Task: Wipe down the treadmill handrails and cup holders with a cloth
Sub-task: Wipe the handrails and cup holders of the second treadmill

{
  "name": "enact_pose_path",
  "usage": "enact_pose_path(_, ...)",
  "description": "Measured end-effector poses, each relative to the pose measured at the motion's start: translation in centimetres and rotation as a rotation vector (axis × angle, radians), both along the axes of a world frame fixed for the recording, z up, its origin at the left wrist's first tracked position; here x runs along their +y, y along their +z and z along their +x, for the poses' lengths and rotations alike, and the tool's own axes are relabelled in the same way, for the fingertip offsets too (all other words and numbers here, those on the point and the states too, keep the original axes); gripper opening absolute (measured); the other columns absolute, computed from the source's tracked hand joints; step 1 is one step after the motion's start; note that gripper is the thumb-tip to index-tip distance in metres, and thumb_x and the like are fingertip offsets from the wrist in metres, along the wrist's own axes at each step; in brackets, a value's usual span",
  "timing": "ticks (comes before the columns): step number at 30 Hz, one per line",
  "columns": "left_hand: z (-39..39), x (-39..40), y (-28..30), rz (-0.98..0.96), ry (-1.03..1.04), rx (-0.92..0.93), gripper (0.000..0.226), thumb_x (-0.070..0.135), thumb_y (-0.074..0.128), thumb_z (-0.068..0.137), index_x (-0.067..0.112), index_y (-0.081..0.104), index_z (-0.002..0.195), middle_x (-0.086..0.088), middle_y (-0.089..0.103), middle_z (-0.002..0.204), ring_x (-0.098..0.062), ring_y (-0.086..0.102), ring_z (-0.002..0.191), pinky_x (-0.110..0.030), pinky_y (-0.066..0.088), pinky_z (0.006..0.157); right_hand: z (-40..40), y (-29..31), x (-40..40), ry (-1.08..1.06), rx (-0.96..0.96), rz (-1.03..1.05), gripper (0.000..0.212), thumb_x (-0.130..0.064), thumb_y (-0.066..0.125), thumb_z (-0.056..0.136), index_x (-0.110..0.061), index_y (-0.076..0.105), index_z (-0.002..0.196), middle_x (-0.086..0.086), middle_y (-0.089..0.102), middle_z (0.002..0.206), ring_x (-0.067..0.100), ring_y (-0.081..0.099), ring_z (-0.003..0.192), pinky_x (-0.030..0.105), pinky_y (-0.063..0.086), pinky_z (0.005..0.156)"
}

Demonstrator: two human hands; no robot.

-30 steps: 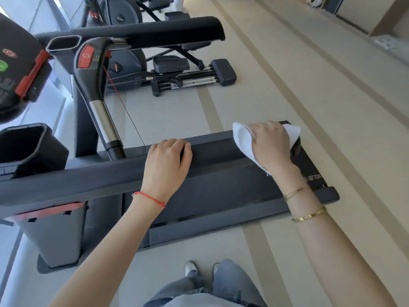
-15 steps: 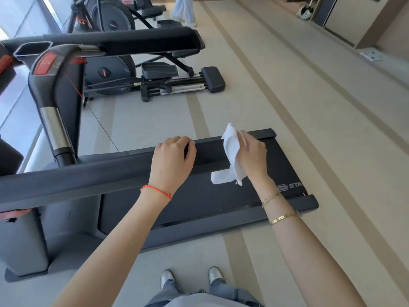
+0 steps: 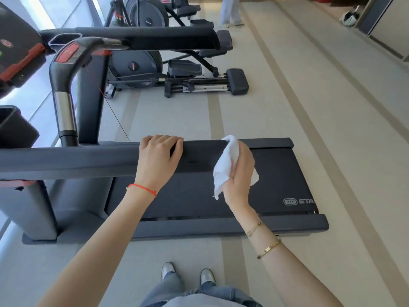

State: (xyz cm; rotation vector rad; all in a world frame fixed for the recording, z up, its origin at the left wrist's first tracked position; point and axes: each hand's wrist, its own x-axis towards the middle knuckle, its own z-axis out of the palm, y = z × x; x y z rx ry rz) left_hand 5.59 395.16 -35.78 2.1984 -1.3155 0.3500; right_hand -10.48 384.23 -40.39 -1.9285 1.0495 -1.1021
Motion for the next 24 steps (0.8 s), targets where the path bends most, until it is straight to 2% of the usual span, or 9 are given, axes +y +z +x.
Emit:
enact_pose_path(2, 0.5, 0.9, 0.0, -0.021, 0.058, -0.013, 0.027, 0.022, 0.047, 0.1, 0.017, 0.072, 0.093, 0.004, 0.073, 0.09, -0.022, 0.063, 0.088, -0.036, 0.034, 0.096, -0.2, -1.2, 0.3, 0.112, 0.121, -0.297, 0.045, -0.041, 0.041, 0.098, -0.021, 0.045, 0.139, -0.004, 0.048, 0.136, 0.019, 0.044, 0.128, 0.036, 0.033, 0.11)
enact_pose_path(3, 0.9, 1.5, -0.1, -0.023, 0.081, -0.02, 0.026, 0.022, 0.047, 0.1, 0.017, 0.072, 0.095, 0.004, 0.073, 0.092, -0.023, 0.063, 0.091, -0.039, 0.035, 0.098, -0.1, -1.3, 0.0, 0.136, 0.173, -0.41, 0.051, -0.04, 0.043, 0.099, -0.016, 0.04, 0.144, 0.0, 0.041, 0.145, 0.025, 0.036, 0.136, 0.039, 0.026, 0.115)
enact_pose_path(5, 1.7, 2.6, -0.2, -0.013, 0.121, -0.039, 0.025, 0.023, 0.047, 0.1, 0.017, 0.072, 0.1, 0.003, 0.073, 0.097, -0.022, 0.062, 0.098, -0.043, 0.034, 0.104, 0.8, -0.9, -0.6, 0.183, 0.284, -0.63, 0.05, -0.039, 0.051, 0.098, -0.016, 0.046, 0.142, 0.003, 0.044, 0.144, 0.03, 0.038, 0.134, 0.046, 0.025, 0.115)
enact_pose_path(7, 2.6, 3.6, -0.4, -0.001, 0.161, -0.057, 0.025, 0.024, 0.048, 0.101, 0.016, 0.071, 0.104, 0.002, 0.072, 0.103, -0.021, 0.06, 0.106, -0.047, 0.029, 0.11, 2.1, 0.3, -0.6, 0.217, 0.38, -0.771, 0.046, -0.046, 0.051, 0.098, -0.018, 0.055, 0.135, 0.002, 0.056, 0.132, 0.03, 0.049, 0.122, 0.046, 0.032, 0.109)
enact_pose_path(11, 3.7, 5.2, -1.0, -0.002, 0.207, -0.059, 0.027, 0.023, 0.045, 0.102, 0.015, 0.068, 0.113, 0.0, 0.07, 0.11, -0.022, 0.057, 0.114, -0.047, 0.025, 0.115, 4.1, 2.4, 0.3, 0.174, 0.477, -0.826, 0.054, -0.061, 0.046, 0.095, -0.018, 0.064, 0.122, 0.001, 0.065, 0.112, 0.027, 0.059, 0.099, 0.041, 0.042, 0.095)
enact_pose_path(14, 4.0, 5.9, -1.3, 0.034, 0.18, -0.043, 0.031, 0.026, 0.04, 0.104, 0.017, 0.062, 0.123, 0.002, 0.066, 0.119, -0.02, 0.054, 0.12, -0.044, 0.017, 0.12, 3.0, 1.7, 0.2, 0.16, 0.472, -0.819, 0.054, -0.058, 0.046, 0.097, -0.018, 0.059, 0.129, 0.002, 0.062, 0.119, 0.028, 0.057, 0.107, 0.041, 0.039, 0.102)
enact_pose_path(18, 4.2, 6.5, -1.0, 0.089, 0.128, -0.01, 0.035, 0.028, 0.036, 0.105, 0.018, 0.055, 0.132, 0.004, 0.061, 0.13, -0.018, 0.048, 0.128, -0.045, 0.012, 0.122, 0.2, -0.4, -0.5, 0.126, 0.482, -0.822, 0.055, -0.038, 0.061, 0.095, -0.02, 0.046, 0.144, 0.005, 0.051, 0.14, 0.032, 0.043, 0.131, 0.046, 0.027, 0.116)
enact_pose_path(21, 4.3, 6.8, -0.7, 0.107, 0.102, 0.001, 0.036, 0.028, 0.037, 0.105, 0.018, 0.053, 0.135, 0.004, 0.058, 0.133, -0.018, 0.046, 0.13, -0.044, 0.011, 0.122, 0.6, 0.2, -1.3, 0.154, 0.504, -0.856, 0.056, -0.044, 0.063, 0.092, -0.021, 0.049, 0.141, 0.005, 0.054, 0.135, 0.033, 0.047, 0.125, 0.046, 0.03, 0.113)
enact_pose_path(24, 4.3, 7.1, -0.5, 0.104, 0.087, 0.003, 0.036, 0.027, 0.038, 0.105, 0.018, 0.053, 0.136, 0.003, 0.057, 0.135, -0.019, 0.046, 0.131, -0.045, 0.014, 0.122, 1.8, 0.9, -1.5, 0.175, 0.562, -0.921, 0.057, -0.056, 0.054, 0.094, -0.021, 0.051, 0.139, 0.004, 0.058, 0.129, 0.03, 0.054, 0.114, 0.045, 0.037, 0.105)
